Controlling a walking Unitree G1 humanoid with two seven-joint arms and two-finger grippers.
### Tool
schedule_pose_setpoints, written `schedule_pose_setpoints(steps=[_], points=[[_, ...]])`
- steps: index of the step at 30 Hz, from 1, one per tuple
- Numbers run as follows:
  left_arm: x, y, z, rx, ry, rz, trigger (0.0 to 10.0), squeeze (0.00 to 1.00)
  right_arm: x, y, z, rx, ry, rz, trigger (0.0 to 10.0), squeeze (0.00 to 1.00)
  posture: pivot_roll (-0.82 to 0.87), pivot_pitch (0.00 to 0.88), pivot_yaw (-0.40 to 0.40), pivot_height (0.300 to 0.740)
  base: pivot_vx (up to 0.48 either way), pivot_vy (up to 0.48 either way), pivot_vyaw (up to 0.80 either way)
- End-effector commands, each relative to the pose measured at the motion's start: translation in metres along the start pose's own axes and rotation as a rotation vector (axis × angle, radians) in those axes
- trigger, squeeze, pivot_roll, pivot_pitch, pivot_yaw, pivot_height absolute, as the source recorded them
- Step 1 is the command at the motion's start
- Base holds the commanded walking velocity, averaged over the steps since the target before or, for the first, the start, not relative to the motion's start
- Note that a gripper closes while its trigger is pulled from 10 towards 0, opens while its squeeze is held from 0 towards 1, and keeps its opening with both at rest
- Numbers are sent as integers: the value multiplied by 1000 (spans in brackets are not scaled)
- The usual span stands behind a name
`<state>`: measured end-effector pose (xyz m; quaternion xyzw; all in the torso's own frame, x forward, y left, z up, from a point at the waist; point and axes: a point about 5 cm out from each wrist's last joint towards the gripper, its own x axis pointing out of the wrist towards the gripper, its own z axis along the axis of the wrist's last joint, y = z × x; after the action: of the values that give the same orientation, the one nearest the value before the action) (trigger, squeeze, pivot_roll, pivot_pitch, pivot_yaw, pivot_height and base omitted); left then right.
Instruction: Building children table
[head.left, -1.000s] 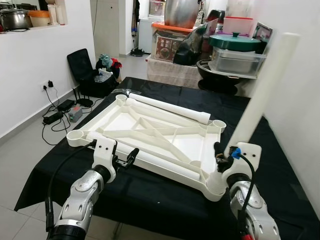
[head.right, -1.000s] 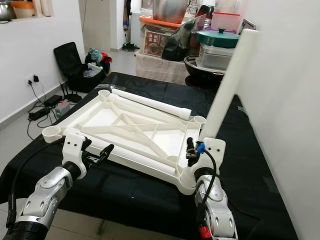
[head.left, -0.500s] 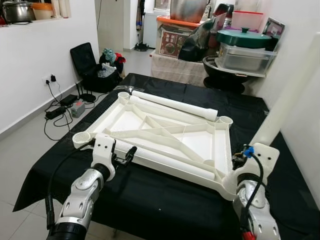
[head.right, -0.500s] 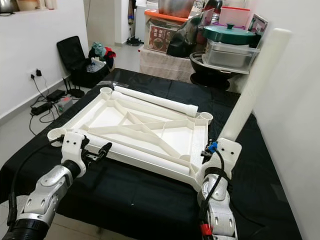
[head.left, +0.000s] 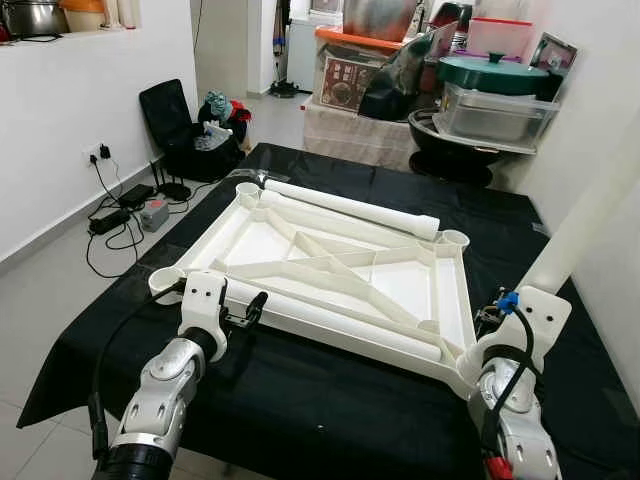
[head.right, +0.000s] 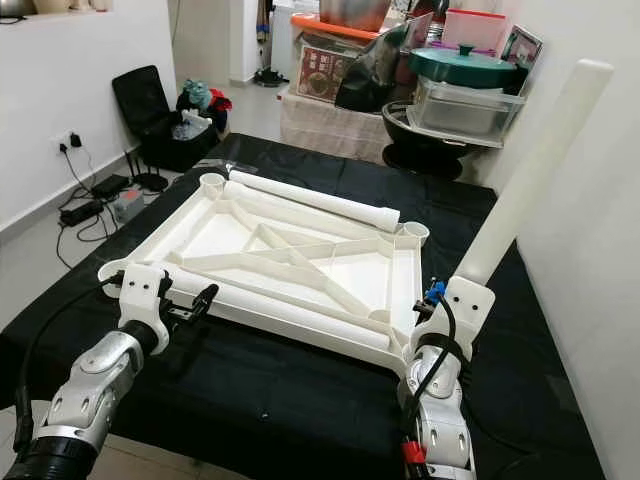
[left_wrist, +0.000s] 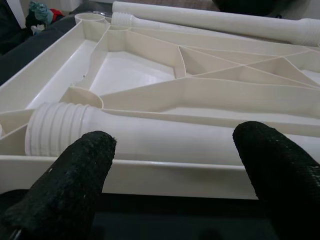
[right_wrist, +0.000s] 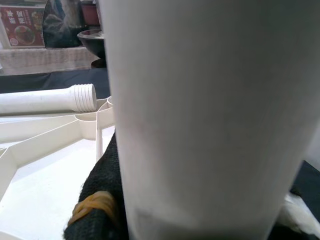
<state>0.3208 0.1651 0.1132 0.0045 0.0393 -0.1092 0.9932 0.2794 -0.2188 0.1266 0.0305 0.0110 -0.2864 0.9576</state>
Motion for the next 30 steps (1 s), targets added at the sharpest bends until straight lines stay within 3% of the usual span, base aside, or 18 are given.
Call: schedule_pose_setpoints(steps=[1,2,9,21,30], points=[[2,0,0,15,4,2,10000,0,-8,-21,-56,-90,261,-66,0,0,28,0,-82,740,0,0,0],[2,0,0,16,5,3,10000,0,-7,-21,-56,-99,261,-60,10000,0,25,0,-80,740,0,0,0],[3,1,-1,19,10,3,10000,0,-5,-22,-53,-126,237,-56,10000,0,20,0,-76,740,0,0,0],[4,0,-2,20,12,5,10000,0,2,-32,-50,-90,219,-101,10000,0,19,0,-75,740,0,0,0],[6,0,-2,22,13,2,10000,0,14,-24,-8,-29,31,-11,10000,0,12,0,-71,740,0,0,0]])
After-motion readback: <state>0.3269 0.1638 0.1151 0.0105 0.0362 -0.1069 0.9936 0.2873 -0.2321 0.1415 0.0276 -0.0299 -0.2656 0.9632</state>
